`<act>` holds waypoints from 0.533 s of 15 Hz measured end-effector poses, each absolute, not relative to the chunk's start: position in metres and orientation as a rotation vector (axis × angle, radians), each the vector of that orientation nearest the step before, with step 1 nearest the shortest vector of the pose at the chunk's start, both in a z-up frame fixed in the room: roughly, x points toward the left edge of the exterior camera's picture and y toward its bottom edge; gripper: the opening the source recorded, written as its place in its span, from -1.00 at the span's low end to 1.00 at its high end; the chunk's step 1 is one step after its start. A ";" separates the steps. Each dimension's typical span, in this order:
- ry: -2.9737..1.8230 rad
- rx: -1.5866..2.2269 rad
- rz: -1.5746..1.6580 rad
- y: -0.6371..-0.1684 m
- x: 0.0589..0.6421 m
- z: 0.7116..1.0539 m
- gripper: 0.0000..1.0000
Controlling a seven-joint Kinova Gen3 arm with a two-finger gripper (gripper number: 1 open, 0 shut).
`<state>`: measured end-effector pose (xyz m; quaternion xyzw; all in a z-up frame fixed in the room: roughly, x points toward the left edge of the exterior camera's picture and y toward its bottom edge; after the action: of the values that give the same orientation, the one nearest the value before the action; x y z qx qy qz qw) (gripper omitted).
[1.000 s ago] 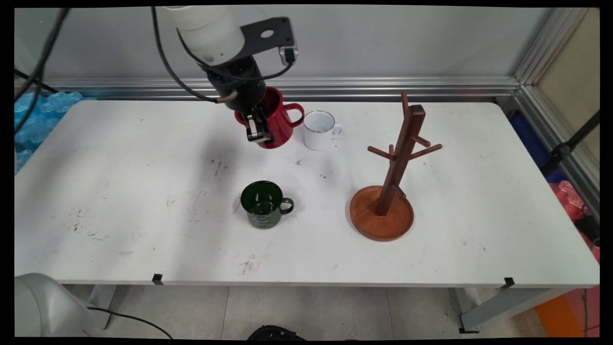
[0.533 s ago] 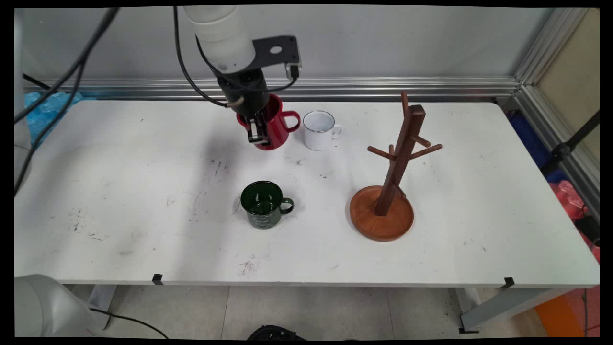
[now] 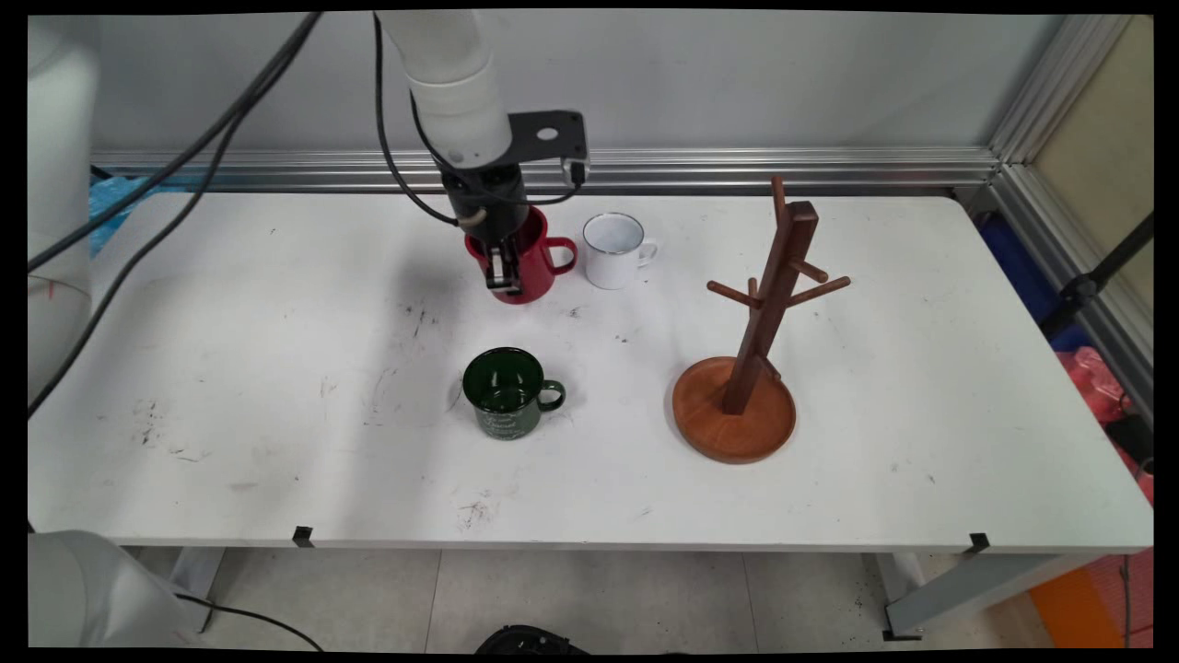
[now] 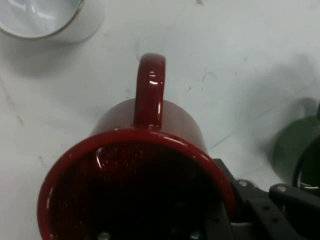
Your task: Place the picked object on the table
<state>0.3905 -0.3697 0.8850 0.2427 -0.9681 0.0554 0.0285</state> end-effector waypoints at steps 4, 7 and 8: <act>-2.995 0.757 0.148 -0.380 0.389 0.866 -1.00; -2.999 0.758 0.132 -0.385 0.388 0.851 -1.00; -3.001 0.757 0.128 -0.386 0.387 0.848 -1.00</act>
<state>0.3869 -0.3864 0.8477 0.2442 -0.9686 0.0414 0.0222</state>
